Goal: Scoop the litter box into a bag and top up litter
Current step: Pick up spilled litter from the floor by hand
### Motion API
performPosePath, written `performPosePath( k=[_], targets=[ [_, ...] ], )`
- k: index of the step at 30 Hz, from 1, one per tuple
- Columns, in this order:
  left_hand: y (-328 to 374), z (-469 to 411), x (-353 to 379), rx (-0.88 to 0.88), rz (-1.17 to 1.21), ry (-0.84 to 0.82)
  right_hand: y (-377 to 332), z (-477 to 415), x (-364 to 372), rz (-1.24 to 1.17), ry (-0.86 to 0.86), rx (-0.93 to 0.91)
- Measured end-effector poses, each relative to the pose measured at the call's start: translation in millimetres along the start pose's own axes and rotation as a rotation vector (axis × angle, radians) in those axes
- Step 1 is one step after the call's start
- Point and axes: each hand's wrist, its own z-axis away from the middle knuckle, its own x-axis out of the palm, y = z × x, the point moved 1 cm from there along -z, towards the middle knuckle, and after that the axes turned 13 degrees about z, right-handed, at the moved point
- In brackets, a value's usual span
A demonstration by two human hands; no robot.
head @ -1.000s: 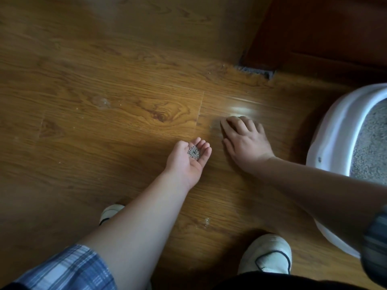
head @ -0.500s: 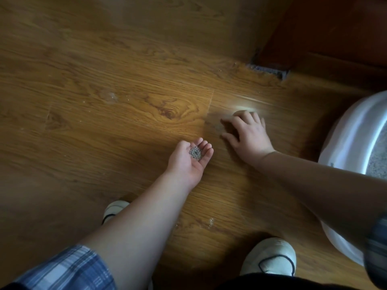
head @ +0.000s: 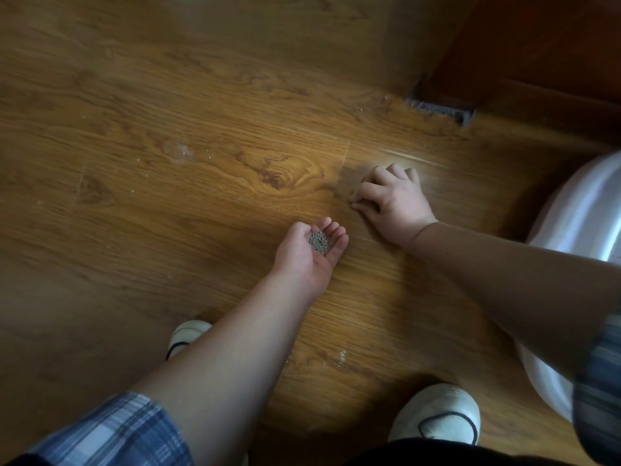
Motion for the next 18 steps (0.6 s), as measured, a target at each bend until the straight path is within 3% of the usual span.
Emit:
performPosePath(
  k=[7, 12, 15, 18],
  targets=[
    [-0.3, 4.9, 3.8, -0.002, 0.009, 0.006, 2.0, -5.1, 0.0, 0.059, 0.029, -0.122],
    [-4.0, 9.6, 6.5, -0.008, -0.007, -0.010, -1.8, -14.8, -5.3, 0.176, -0.041, -0.150],
    [-6.9, 10.7, 8.3, -0.012, -0.017, -0.017, -5.4, -25.6, -15.5, 0.248, -0.089, -0.027],
    [-10.9, 5.6, 8.3, -0.002, -0.026, 0.002, -5.5, -23.1, -29.4, 0.110, -0.063, 0.133]
  ],
)
